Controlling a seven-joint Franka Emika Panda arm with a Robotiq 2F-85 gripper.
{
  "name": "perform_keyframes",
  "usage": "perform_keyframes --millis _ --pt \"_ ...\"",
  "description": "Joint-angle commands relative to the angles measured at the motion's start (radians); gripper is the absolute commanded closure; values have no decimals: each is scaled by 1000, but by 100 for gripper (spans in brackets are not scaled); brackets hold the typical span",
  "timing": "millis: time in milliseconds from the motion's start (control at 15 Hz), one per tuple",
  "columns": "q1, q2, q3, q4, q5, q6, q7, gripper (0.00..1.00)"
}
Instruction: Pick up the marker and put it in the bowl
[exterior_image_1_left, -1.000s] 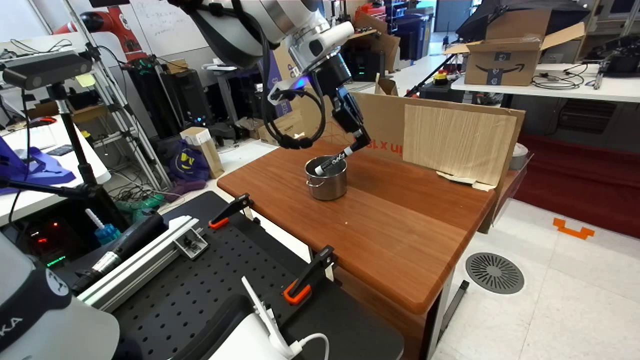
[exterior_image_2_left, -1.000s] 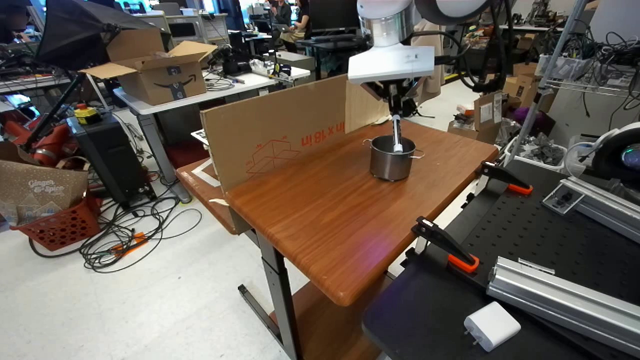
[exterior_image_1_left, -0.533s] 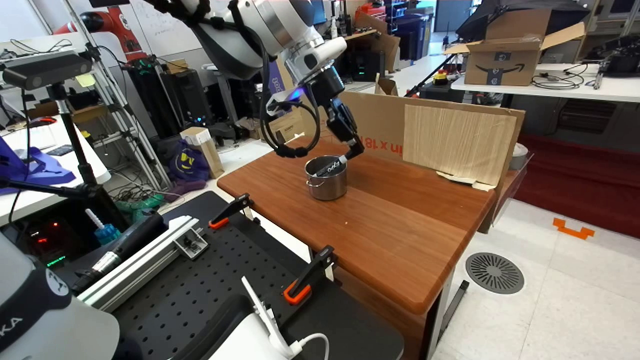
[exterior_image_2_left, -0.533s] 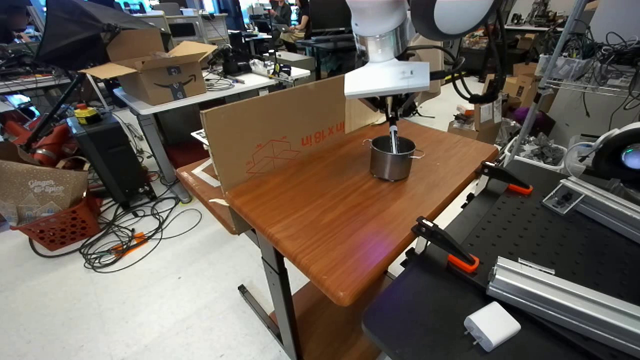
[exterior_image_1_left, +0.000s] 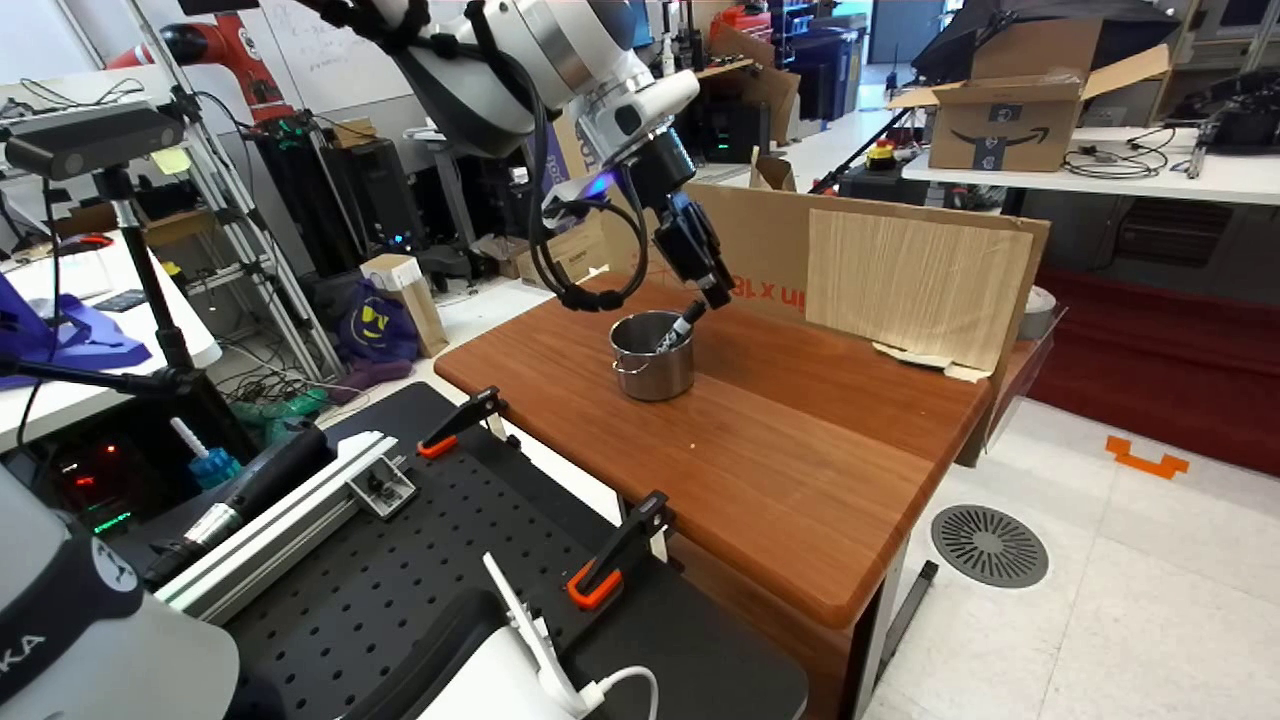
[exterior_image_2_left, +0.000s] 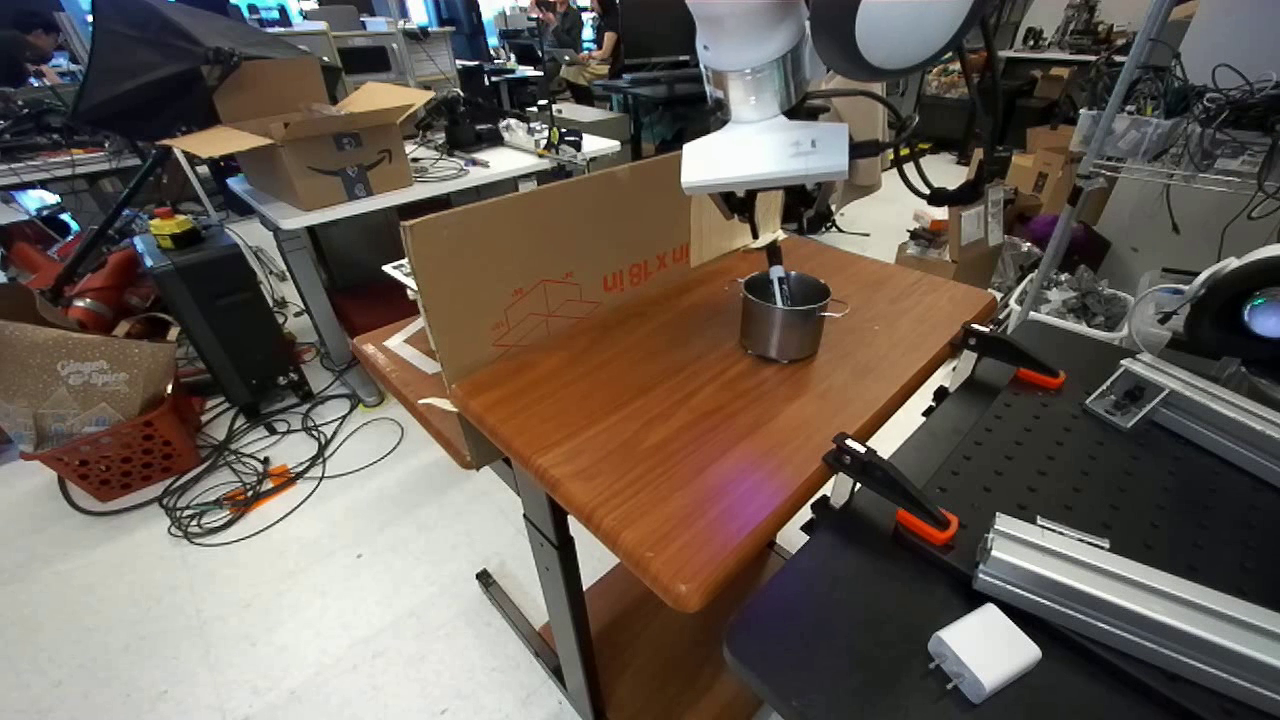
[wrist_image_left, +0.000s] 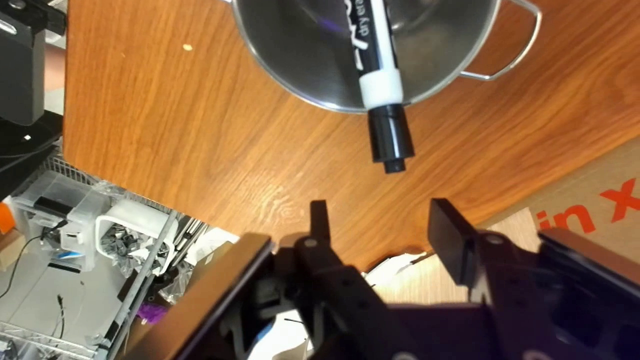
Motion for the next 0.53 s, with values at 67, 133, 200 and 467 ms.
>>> perform_keyframes --millis 67,133,200,467 --pt "-16 -1 19 11 -15 3 13 7" --pt "-18 -9 24 8 -2 -4 1 1" --pt "-18 -15 28 5 3 -5 -4 0" --pt "-17 -79 51 -34 17 -12 -29 0"
